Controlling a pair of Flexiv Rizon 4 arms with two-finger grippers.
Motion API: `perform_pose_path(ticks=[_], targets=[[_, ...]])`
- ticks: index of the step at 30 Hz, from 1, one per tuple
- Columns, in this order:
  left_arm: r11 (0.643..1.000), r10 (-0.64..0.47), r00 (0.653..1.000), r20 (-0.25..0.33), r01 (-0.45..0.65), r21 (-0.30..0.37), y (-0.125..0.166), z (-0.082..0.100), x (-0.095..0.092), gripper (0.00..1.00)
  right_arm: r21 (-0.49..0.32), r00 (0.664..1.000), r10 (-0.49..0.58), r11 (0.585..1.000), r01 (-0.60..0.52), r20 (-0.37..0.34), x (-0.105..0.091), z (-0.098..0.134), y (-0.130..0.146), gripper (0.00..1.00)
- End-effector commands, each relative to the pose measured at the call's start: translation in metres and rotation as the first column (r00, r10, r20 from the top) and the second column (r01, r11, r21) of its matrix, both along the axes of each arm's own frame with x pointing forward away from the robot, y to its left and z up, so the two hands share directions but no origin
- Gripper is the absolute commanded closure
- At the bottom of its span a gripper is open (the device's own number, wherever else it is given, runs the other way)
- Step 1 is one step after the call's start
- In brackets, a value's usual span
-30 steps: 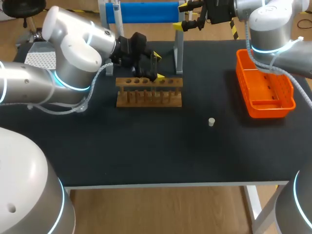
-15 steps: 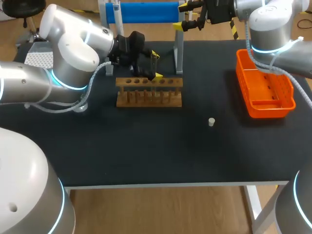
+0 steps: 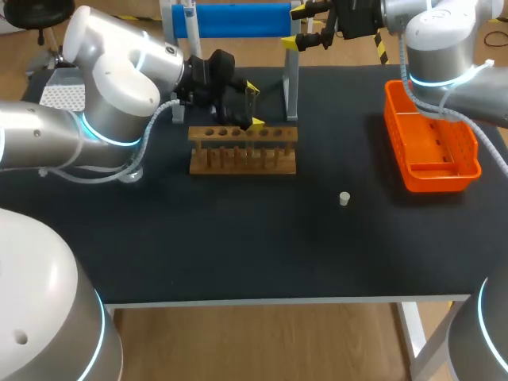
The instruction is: Invert the test tube, pick up the pipette, mount the tip to pipette, aspirate from beaker and dispense into the tube, eject the tip, return the pipette, and cap with the stopper.
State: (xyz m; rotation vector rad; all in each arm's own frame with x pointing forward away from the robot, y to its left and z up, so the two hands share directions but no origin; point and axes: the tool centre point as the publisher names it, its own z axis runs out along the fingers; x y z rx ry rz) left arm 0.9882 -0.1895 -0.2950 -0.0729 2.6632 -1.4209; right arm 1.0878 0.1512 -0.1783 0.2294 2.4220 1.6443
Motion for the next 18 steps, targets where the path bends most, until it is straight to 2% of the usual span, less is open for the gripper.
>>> perform_pose_path(ticks=[1, 4, 8, 12, 18], targets=[[1.0, -0.002, 1.0, -0.002, 0.002, 0.001, 0.0, 0.0, 0.001, 0.0, -0.001, 1.0, 0.003, 1.0, -0.003, -0.002, 0.001, 0.0, -0.001, 0.0], [1.0, -0.002, 1.0, -0.002, 0.002, 0.001, 0.0, 0.0, 0.001, 0.0, -0.001, 1.0, 0.003, 1.0, -0.003, -0.002, 0.001, 0.0, -0.001, 0.0], [1.0, -0.002, 1.0, -0.002, 0.002, 0.001, 0.0, 0.0, 0.001, 0.0, -0.032, 1.0, 0.011, 0.999, -0.01, 0.01, -0.022, -0.002, -0.018, 0.0], [1.0, -0.002, 1.0, -0.002, 0.002, 0.001, 0.0, 0.0, 0.001, 0.0, -0.066, 1.0, 0.015, 0.998, -0.014, 0.014, -0.063, -0.008, -0.051, 0.0], [1.0, -0.002, 1.0, -0.002, 0.002, 0.001, 0.0, 0.0, 0.001, 0.0, -0.095, 1.0, 0.005, 0.996, -0.006, -0.008, -0.138, -0.023, -0.105, 0.0]])
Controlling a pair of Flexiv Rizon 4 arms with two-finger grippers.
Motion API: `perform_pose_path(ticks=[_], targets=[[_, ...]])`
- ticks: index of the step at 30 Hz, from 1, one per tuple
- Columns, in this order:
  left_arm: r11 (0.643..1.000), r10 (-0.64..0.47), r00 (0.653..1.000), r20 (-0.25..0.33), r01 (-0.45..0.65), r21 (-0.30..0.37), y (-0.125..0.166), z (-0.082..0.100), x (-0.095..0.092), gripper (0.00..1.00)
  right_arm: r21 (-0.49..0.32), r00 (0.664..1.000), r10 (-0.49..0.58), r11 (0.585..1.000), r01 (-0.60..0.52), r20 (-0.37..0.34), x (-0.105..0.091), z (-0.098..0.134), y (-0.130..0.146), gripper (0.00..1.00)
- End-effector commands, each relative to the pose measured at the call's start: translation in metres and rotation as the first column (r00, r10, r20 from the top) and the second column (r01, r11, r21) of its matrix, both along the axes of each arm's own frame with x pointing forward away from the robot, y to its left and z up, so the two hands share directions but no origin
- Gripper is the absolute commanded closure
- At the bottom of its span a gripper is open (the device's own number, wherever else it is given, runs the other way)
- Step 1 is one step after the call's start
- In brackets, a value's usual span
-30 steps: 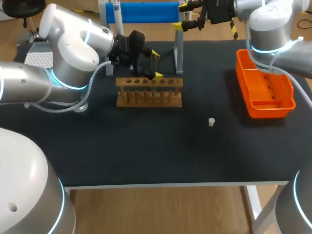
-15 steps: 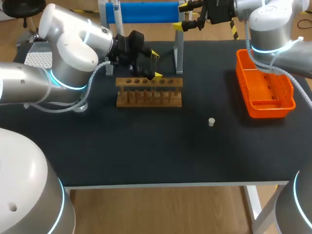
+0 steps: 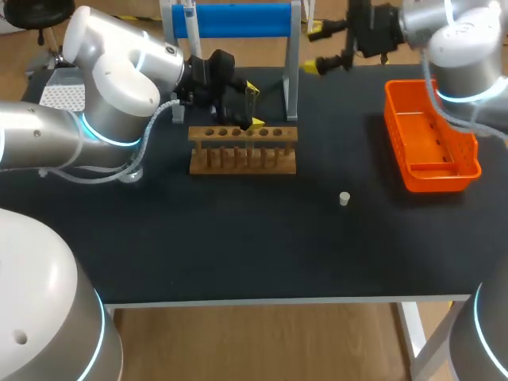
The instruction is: Invert the test tube, pick up the pipette, mount the tip to pipette, aspirate from beaker and dispense into the tube, eject the tip, return the pipette, and cap with the stopper.
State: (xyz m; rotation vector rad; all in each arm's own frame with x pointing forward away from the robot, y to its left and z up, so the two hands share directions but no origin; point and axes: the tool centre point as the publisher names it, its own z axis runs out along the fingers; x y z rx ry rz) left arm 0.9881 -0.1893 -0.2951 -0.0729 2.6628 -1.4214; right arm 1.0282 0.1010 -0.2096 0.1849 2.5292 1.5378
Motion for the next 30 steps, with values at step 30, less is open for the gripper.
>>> perform_pose_path(ticks=[30], targets=[[1.0, -0.002, 1.0, -0.002, 0.002, 0.002, 0.0, 0.0, 0.001, 0.0, -0.095, 0.977, -0.206, 0.975, 0.2, -0.054, -0.223, -0.057, -0.112, 0.0]])
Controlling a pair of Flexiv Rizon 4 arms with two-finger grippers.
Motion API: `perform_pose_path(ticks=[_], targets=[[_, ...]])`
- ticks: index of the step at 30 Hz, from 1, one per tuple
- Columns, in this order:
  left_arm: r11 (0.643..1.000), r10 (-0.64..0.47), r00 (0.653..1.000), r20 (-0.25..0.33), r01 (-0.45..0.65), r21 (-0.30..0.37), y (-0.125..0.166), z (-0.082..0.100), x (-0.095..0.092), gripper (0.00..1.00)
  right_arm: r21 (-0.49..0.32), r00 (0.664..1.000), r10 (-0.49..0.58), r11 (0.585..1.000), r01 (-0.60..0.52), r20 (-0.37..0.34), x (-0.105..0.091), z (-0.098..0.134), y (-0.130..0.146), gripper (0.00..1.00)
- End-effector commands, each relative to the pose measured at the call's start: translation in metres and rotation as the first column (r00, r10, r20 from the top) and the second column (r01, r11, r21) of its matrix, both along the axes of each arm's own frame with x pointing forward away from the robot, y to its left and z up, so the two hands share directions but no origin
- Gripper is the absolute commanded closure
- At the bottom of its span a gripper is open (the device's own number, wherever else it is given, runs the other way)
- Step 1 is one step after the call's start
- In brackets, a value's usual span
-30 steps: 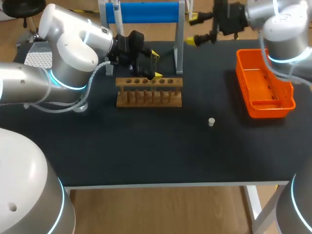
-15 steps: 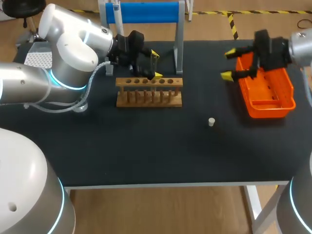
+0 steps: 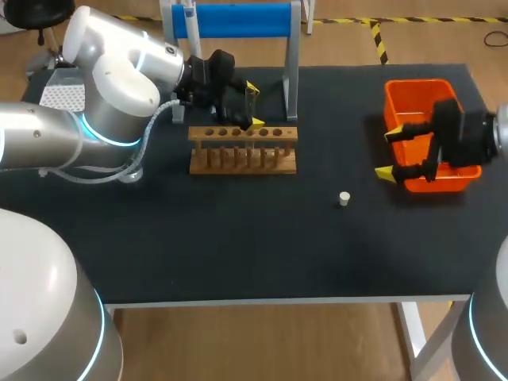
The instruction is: Invert the test tube, pick up the pipette, mount the tip to pipette, aspirate from beaker and dispense into the tube, eject the tip, return the pipette, and cap with the stopper.
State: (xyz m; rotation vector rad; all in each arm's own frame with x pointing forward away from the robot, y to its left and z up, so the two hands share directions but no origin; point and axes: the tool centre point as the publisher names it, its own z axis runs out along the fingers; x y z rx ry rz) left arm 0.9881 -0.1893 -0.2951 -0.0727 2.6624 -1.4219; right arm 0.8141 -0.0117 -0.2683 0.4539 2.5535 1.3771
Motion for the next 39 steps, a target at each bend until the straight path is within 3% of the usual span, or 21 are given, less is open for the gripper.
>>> perform_pose_path(ticks=[1, 13, 25, 39], targets=[[1.0, -0.002, 1.0, -0.002, 0.002, 0.002, 0.0, 0.0, 0.001, 0.0, -0.005, 1.0, -0.026, 1.0, 0.026, 0.016, -0.009, 0.002, 0.0, 0.0], [1.0, -0.002, 1.0, -0.002, 0.002, 0.002, 0.0, 0.0, 0.001, 0.0, -0.005, 1.0, -0.026, 1.0, 0.026, 0.016, -0.009, 0.002, 0.0, 0.0], [1.0, -0.002, 1.0, -0.002, 0.002, 0.002, 0.0, 0.0, 0.001, 0.0, -0.066, 0.998, -0.042, 0.997, 0.039, -0.044, -0.006, -0.052, 0.009, 0.0], [1.0, -0.002, 1.0, -0.002, 0.002, 0.002, 0.0, 0.0, 0.001, 0.0, -0.108, 0.996, -0.043, 0.994, 0.034, -0.082, 0.0, -0.088, 0.023, 0.0]])
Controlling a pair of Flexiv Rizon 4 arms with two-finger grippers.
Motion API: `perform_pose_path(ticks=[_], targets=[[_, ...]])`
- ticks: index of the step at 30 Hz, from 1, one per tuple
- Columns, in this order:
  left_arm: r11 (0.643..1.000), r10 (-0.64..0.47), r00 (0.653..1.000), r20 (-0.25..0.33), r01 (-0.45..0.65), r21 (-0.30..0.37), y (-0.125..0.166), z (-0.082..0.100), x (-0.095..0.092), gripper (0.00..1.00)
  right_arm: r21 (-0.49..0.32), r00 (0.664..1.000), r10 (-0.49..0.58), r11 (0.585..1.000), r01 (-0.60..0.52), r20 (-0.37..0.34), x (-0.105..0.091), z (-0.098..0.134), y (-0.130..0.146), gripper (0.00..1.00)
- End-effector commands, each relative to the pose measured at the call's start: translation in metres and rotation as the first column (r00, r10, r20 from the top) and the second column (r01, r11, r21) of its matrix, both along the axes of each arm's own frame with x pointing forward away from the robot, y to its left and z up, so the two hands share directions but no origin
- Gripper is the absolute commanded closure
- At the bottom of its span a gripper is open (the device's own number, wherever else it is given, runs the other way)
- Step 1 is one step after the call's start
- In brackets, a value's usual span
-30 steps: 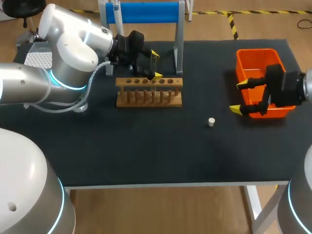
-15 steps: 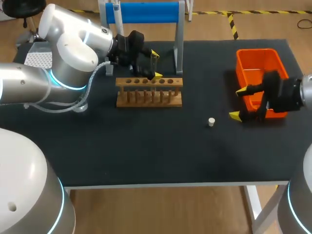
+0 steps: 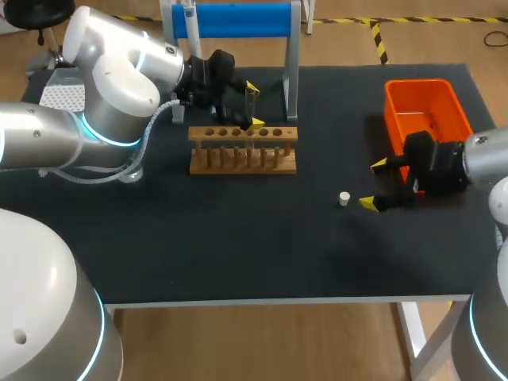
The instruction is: Invert the test tube, pick up the pipette, mount the tip to pipette, aspirate from beaker and dispense into the tube, eject the tip, return the pipette, and cap with the stopper.
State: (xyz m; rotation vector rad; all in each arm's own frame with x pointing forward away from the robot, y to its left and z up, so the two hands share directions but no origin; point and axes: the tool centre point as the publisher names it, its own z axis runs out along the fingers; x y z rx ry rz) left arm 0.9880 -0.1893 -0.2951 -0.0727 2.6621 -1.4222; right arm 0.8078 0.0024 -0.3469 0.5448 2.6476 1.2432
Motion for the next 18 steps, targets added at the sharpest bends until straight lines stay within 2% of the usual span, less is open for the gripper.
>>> perform_pose_path(ticks=[1, 4, 7, 10, 13, 15, 16, 18], targets=[[1.0, -0.002, 1.0, -0.002, 0.002, 0.002, 0.0, 0.0, 0.001, 0.0, -0.018, 1.0, -0.006, 1.0, 0.006, -0.007, 0.008, -0.011, 0.009, 0.0], [1.0, -0.002, 1.0, -0.002, 0.002, 0.002, 0.0, 0.0, 0.001, 0.0, -0.029, 1.0, -0.01, 1.0, 0.01, -0.013, 0.009, -0.016, 0.012, 0.0], [1.0, -0.002, 1.0, -0.002, 0.002, 0.002, 0.0, 0.0, 0.001, 0.0, -0.034, 1.0, -0.012, 0.999, 0.011, -0.017, 0.01, -0.021, 0.013, 0.07], [1.0, -0.002, 1.0, -0.002, 0.002, 0.002, 0.0, 0.0, 0.001, 0.0, -0.044, 1.0, -0.013, 0.999, 0.012, -0.02, 0.011, -0.024, 0.014, 0.0], [1.0, -0.002, 1.0, -0.002, 0.002, 0.002, 0.0, 0.0, 0.001, 0.0, -0.06, 1.0, -0.021, 0.998, 0.02, -0.021, 0.012, -0.028, 0.014, 0.02], [1.0, -0.002, 1.0, -0.002, 0.002, 0.002, 0.0, 0.0, 0.001, 0.0, -0.073, 0.999, -0.028, 0.997, 0.027, -0.019, 0.012, -0.029, 0.013, 0.04], [1.0, -0.002, 1.0, -0.002, 0.002, 0.002, 0.0, 0.0, 0.001, 0.0, -0.078, 0.999, -0.029, 0.997, 0.028, -0.019, 0.013, -0.03, 0.013, 0.09], [1.0, -0.002, 1.0, -0.002, 0.002, 0.002, 0.0, 0.0, 0.001, 0.0, -0.089, 0.999, -0.038, 0.995, 0.036, -0.018, 0.013, -0.032, 0.012, 0.13]])
